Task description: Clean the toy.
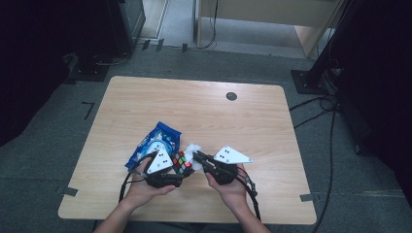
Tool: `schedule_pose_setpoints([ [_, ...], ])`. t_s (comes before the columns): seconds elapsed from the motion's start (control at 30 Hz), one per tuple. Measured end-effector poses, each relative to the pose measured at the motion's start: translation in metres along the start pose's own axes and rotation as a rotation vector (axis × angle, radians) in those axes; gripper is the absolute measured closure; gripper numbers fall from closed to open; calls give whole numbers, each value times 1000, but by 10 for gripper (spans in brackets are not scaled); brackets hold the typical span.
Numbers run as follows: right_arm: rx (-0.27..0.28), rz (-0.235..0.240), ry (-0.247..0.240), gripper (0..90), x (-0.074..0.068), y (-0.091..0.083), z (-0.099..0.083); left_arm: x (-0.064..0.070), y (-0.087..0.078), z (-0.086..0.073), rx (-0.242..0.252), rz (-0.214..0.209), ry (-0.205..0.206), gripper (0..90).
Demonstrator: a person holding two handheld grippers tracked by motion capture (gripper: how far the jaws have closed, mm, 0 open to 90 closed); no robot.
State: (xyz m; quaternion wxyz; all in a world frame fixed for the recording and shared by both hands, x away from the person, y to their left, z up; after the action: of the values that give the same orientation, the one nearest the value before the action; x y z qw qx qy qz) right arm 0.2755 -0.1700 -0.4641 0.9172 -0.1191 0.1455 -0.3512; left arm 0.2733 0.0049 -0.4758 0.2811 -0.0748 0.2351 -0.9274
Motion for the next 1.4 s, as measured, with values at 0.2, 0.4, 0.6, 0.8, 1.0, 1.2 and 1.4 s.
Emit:
schedule_pose_setpoints([
  [0.2, -57, -91, 136, 865, 39, -1, -22, -6, -3, 1, 13, 9, -18, 341],
  [0.4, -21, -200, 133, 754, 59, -16, -17, -10, -3, 0, 11, 19, -25, 341],
  [0.6, 68, -122, 109, 587, 38, -23, 1, -10, -1, -2, 2, 21, -27, 341],
  [0.8, 46, 31, 195, 381, 2, -10, 12, -5, 4, -3, -7, 28, -8, 341],
  [1.0, -52, 57, 273, 268, -14, 12, 8, 2, 8, -3, -15, 45, 30, 341],
  [1.2, -128, 77, 366, 301, -15, 23, -4, 4, 10, -2, -12, 64, 47, 341],
  [1.4, -141, 77, 439, 342, -13, 22, -7, 7, 12, -3, -14, 86, 61, 341],
])
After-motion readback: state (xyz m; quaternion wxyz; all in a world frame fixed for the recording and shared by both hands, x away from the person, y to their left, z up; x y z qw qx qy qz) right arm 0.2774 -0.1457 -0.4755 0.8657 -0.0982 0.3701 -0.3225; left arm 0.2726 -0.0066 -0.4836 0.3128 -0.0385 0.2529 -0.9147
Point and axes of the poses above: each handheld gripper's, and its own axes: y roughly forward along the jaws, z roughly out of its top, x roughly to its right, the point moved 4 cm from there along y, roughly forward along the jaws, and after that the axes turned 2 degrees about z, right-handed, at the moved point
